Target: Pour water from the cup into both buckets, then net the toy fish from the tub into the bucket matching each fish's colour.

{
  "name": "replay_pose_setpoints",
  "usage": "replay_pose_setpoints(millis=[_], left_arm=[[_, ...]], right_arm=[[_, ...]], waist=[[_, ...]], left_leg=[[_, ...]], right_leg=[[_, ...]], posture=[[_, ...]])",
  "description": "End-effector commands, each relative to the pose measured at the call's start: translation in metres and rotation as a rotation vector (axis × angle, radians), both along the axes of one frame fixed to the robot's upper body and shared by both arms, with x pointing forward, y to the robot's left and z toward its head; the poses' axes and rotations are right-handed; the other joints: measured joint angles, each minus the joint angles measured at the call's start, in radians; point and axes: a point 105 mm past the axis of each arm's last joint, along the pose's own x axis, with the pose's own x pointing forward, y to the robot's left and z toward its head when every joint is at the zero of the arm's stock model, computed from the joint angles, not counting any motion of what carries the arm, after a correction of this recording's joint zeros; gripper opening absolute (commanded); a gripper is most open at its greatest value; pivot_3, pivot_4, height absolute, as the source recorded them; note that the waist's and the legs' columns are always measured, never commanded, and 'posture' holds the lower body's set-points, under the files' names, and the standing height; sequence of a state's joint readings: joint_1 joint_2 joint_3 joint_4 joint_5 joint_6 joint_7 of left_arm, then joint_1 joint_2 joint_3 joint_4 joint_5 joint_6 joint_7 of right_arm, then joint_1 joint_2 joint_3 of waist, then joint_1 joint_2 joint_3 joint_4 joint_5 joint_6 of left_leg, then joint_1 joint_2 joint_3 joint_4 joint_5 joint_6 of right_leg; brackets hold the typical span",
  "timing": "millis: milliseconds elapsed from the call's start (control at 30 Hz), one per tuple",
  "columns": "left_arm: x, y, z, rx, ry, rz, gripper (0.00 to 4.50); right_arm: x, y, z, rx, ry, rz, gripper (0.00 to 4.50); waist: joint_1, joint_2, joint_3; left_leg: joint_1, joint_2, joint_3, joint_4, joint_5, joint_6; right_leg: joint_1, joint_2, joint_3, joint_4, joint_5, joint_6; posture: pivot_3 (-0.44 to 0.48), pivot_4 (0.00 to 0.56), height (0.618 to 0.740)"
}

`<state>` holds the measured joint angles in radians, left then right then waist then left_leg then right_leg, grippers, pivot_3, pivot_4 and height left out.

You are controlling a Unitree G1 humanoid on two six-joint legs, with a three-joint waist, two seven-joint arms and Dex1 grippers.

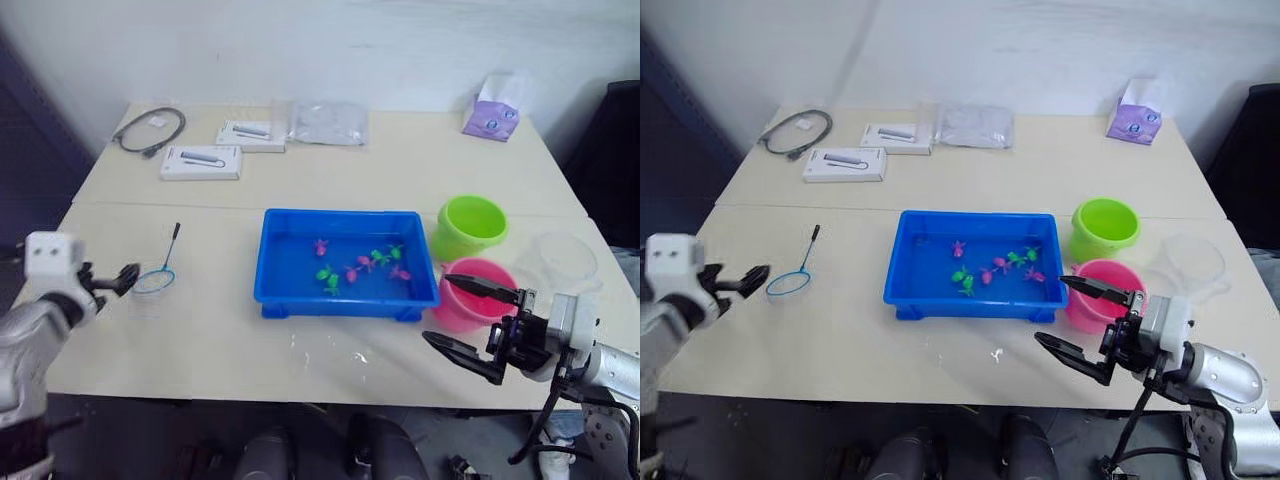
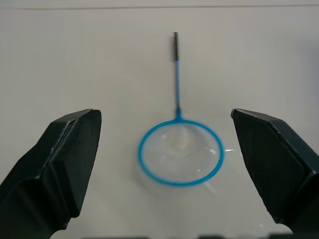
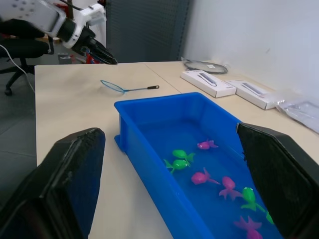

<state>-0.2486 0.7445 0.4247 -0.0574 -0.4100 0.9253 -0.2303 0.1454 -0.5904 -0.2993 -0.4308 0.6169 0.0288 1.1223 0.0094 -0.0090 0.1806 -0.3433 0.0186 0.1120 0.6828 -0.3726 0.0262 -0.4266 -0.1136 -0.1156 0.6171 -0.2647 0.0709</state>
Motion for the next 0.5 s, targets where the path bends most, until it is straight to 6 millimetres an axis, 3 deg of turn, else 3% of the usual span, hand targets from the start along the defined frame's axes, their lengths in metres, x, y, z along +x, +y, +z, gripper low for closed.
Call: replay_pose_setpoints(millis=[33,267,500], left_arm=[[0.021,0.007,-0.010,0.044,0.087,0.003,4.50],[0.065,0.001,-0.026,0.031,0.120,0.002,4.50],[0.068,0.006,-0.062,-0.029,0.243,0.046,4.50]], right_arm=[[-0.001,0.005,0.008,-0.017,-0.039,0.011,4.46],[0.002,0.007,0.011,-0.013,-0.056,-0.019,4.46],[0.003,0.010,0.014,-0.015,-0.067,-0.046,4.46]], waist=[[-0.006,0.000,0.000],[-0.004,-0.002,0.000],[-0.003,-0.002,0.000]], left_leg=[[0.000,0.000,0.001,0.000,0.000,0.000],[0.000,0.000,0.004,0.000,0.001,0.001],[0.001,-0.001,0.006,0.001,0.001,0.001]], right_leg=[[0.000,0.000,0.000,0.000,0.000,0.000],[-0.001,0.001,-0.001,0.001,0.000,0.000],[-0.002,0.002,-0.005,0.002,0.000,0.001]], posture=[[0.000,0.150,0.740],[0.000,0.150,0.740],[0.000,0.150,0.740]])
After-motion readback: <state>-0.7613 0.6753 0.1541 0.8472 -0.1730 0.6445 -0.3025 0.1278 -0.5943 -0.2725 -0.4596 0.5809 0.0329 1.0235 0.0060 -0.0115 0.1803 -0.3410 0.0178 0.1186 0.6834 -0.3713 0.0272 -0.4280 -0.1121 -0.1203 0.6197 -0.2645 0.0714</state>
